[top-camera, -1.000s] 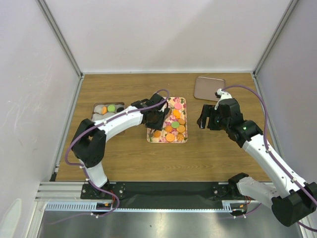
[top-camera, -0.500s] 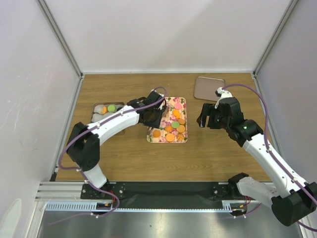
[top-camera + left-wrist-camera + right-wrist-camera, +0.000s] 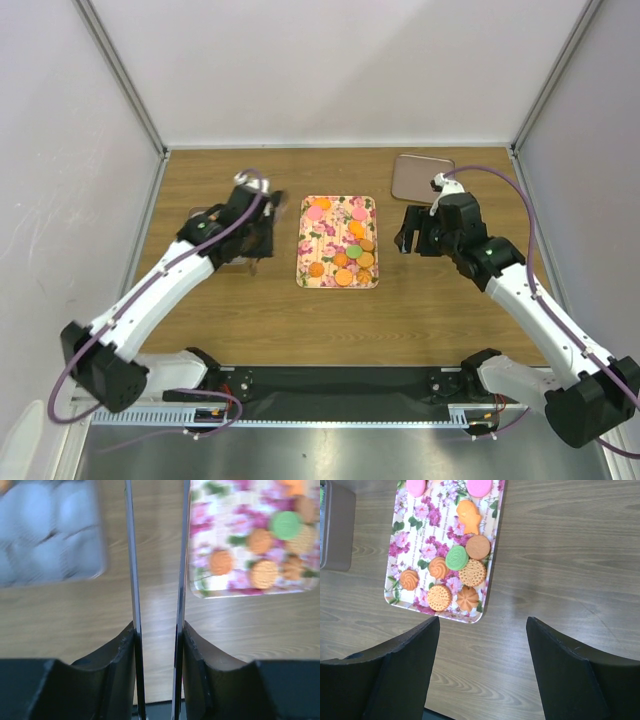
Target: Pack the cookies
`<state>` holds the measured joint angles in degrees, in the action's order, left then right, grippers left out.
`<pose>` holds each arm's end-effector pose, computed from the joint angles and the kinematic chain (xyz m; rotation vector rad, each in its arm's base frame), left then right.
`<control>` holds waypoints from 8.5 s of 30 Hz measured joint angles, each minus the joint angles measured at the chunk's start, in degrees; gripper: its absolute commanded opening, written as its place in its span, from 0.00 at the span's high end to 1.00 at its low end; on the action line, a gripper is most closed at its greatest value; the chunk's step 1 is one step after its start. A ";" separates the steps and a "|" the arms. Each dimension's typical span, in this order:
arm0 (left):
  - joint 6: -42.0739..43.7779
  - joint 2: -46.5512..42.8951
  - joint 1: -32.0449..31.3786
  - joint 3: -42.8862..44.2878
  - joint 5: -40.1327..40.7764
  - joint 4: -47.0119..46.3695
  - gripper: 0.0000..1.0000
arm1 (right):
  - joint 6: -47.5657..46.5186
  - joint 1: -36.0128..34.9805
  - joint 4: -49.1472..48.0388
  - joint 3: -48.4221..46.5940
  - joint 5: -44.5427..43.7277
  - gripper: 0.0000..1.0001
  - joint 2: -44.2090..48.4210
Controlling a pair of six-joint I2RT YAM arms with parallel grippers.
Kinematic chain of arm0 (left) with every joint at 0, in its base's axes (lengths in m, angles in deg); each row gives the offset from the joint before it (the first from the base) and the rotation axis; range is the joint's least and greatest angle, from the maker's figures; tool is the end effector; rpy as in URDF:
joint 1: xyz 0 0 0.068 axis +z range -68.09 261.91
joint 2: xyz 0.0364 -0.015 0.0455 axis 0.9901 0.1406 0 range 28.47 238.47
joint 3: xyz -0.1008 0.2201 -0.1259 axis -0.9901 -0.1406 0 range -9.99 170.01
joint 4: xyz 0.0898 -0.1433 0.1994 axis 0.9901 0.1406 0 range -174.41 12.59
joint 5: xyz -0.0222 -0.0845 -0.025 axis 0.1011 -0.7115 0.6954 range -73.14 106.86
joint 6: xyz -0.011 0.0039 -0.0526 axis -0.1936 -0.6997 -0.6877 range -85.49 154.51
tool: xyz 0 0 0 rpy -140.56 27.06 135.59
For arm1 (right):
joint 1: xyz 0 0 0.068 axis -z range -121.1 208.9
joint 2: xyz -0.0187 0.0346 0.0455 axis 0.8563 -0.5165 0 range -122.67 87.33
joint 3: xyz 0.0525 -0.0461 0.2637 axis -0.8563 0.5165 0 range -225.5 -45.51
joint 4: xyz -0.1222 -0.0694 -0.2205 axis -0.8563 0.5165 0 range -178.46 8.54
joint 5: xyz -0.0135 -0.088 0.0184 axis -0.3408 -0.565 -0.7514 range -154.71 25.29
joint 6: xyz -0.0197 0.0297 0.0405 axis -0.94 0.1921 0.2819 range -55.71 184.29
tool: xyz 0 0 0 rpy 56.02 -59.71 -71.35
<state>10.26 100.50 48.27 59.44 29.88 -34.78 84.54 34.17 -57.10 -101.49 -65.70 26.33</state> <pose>0.2146 -0.1333 0.3277 0.1055 2.4543 -0.1614 0.2087 0.0955 0.3178 -0.0777 2.2358 0.4147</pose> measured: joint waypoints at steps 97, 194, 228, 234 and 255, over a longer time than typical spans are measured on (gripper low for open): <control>-5.79 10.03 -23.54 -1.05 0.33 0.57 0.52 | 1.18 2.36 -1.60 1.75 3.17 0.24 0.61; 0.83 -4.42 16.98 -10.51 0.02 1.55 0.62 | 1.49 1.36 -1.20 1.77 3.21 0.24 0.44; 3.87 -1.20 25.31 -15.32 -1.84 -3.67 0.55 | 0.63 1.36 -1.33 1.77 3.52 0.24 -0.85; 4.28 -3.06 25.22 -15.30 -2.25 -2.75 0.56 | 0.63 1.36 -1.33 1.77 3.50 0.24 -0.85; -6.10 8.37 -21.68 -1.70 0.52 -0.35 0.53 | 0.83 1.36 2.32 -0.09 0.33 0.23 1.97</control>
<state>4.16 108.87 26.58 57.73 30.40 -35.13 85.37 35.53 -54.79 -101.58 -65.38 28.30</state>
